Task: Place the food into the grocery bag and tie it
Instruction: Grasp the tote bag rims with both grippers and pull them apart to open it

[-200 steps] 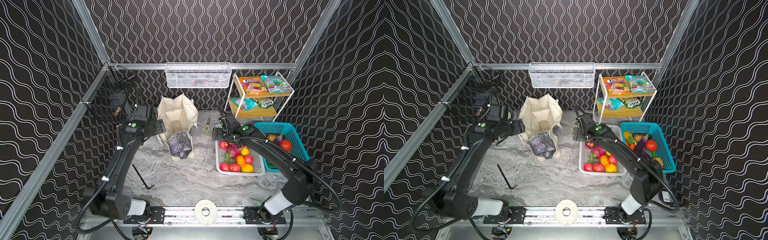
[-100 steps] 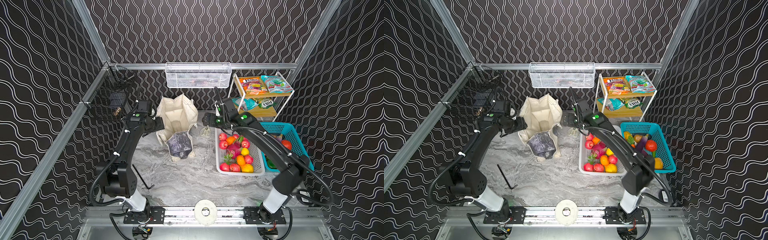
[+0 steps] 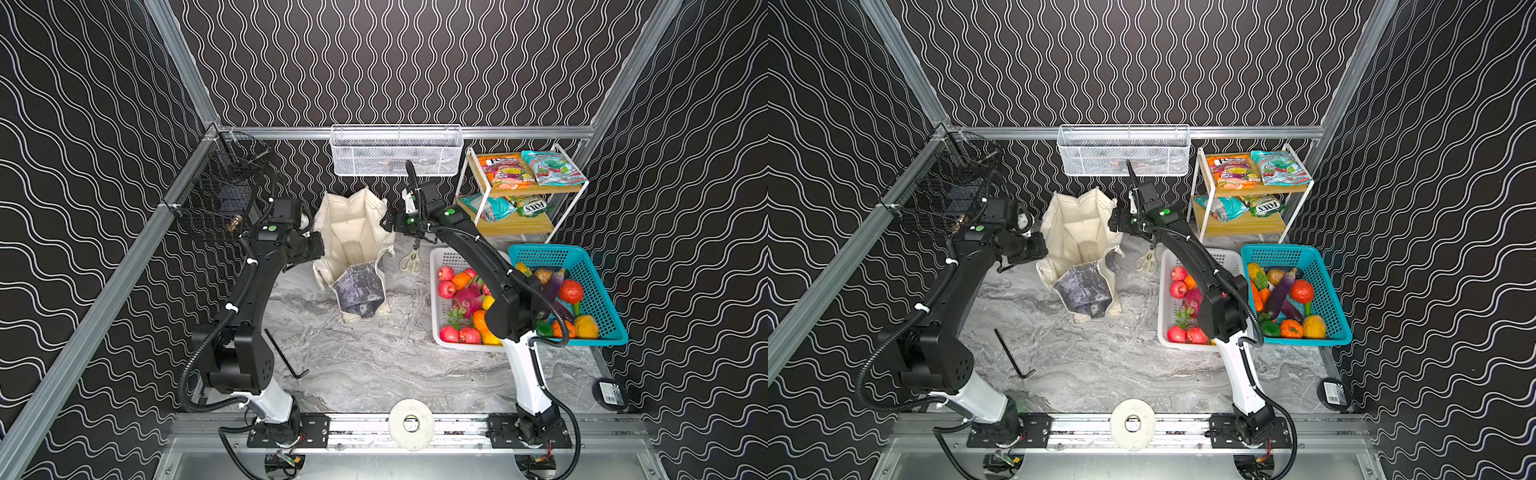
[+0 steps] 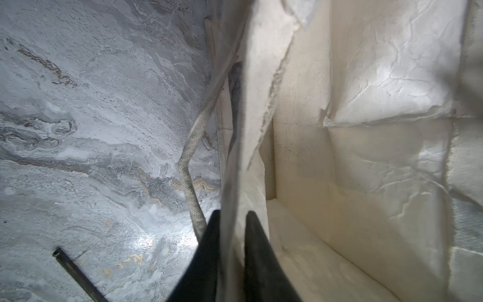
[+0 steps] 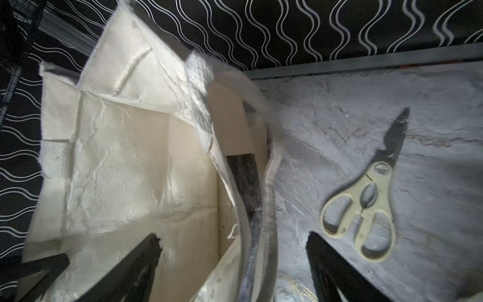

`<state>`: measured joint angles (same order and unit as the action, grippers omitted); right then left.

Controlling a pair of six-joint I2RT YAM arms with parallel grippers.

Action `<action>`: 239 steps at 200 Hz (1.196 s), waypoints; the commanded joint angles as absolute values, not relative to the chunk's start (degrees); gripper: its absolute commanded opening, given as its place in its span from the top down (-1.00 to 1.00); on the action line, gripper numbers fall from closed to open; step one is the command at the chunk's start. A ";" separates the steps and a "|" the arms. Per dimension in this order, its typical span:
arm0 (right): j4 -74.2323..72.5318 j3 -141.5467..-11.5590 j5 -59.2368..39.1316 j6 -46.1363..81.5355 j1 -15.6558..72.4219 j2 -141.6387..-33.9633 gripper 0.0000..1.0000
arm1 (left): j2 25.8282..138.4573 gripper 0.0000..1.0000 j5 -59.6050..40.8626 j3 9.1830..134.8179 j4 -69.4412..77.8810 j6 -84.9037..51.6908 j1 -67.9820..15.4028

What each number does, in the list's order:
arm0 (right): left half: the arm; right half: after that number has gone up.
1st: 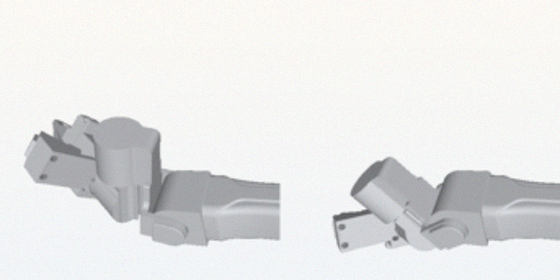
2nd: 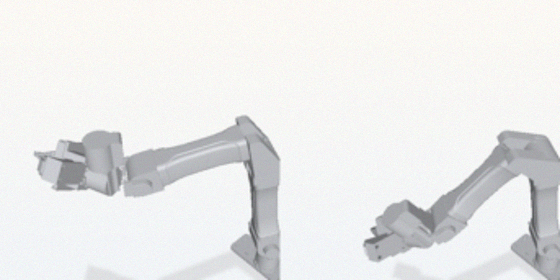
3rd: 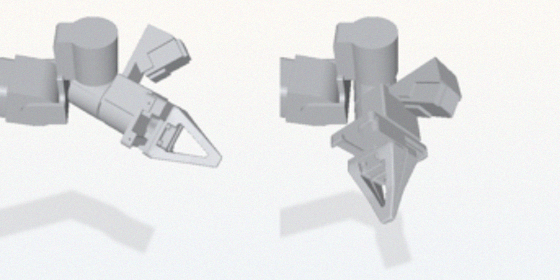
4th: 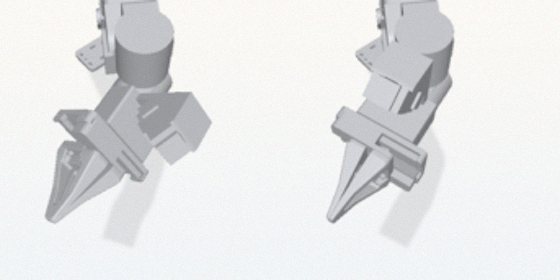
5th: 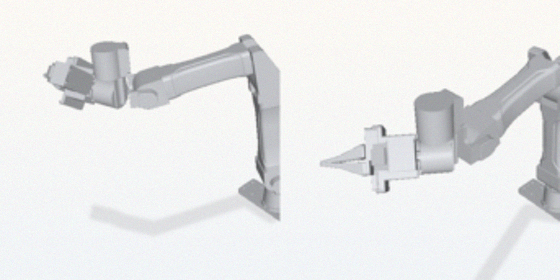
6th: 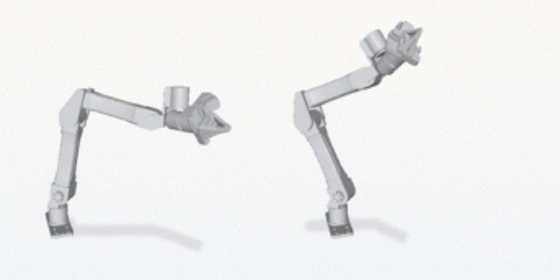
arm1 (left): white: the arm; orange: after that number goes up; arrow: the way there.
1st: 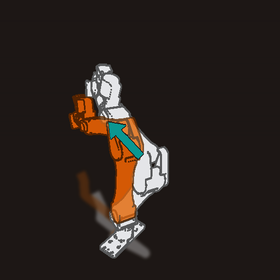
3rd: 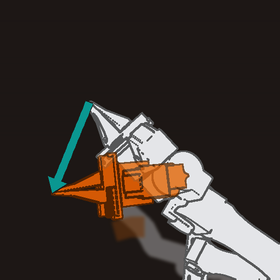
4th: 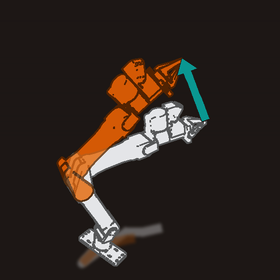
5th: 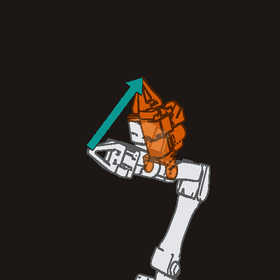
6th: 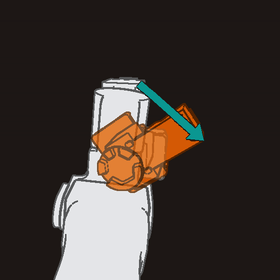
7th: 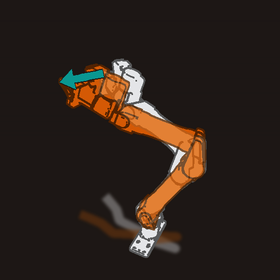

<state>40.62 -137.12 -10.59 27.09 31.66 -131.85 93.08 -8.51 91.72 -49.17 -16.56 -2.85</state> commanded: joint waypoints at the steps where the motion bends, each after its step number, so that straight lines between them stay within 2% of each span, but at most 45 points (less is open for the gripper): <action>1: 37.28 -136.85 -12.52 27.74 31.64 -132.29 -0.49 | 92.72 0.86 -9.64 91.56 -49.17 -15.20 -2.05; 9: 38.50 -138.31 -11.89 27.80 31.66 -133.20 -0.17 | 92.43 0.96 -9.74 91.40 -48.96 -15.29 -1.79; 13: 39.02 -139.01 -11.55 27.63 31.64 -133.52 -0.08 | 92.30 1.00 -9.70 91.34 -48.88 -15.30 -1.68; 44: 43.88 -139.91 -6.94 27.03 31.64 -131.92 1.00 | 89.72 1.00 -8.36 91.45 -49.71 -14.90 -0.97; 77: 48.22 -131.25 3.03 26.97 32.03 -119.78 1.00 | 83.22 1.00 -2.36 92.20 -54.57 -13.08 -0.26; 122: 46.93 -105.98 14.16 28.24 33.48 -96.00 1.00 | 73.40 1.00 6.16 88.00 -61.09 -11.18 0.33; 149: 48.55 -96.20 18.12 28.97 34.57 -88.12 1.00 | 69.30 1.00 10.03 84.89 -64.12 -10.81 0.35; 173: 50.88 -92.59 20.35 30.04 36.56 -84.64 1.00 | 67.21 1.00 10.93 83.59 -66.18 -11.06 0.30; 191: 52.89 -91.68 21.58 30.65 38.47 -83.85 1.00 | 66.21 1.00 8.79 83.11 -67.48 -10.82 0.35; 221: 54.81 -92.18 18.46 29.99 42.20 -85.70 1.00 | 63.34 1.00 -4.79 80.13 -66.92 -11.17 -1.04; 239: 58.15 -94.01 17.29 30.34 44.77 -88.12 1.00 | 60.76 1.00 -9.26 77.77 -66.06 -12.81 -2.62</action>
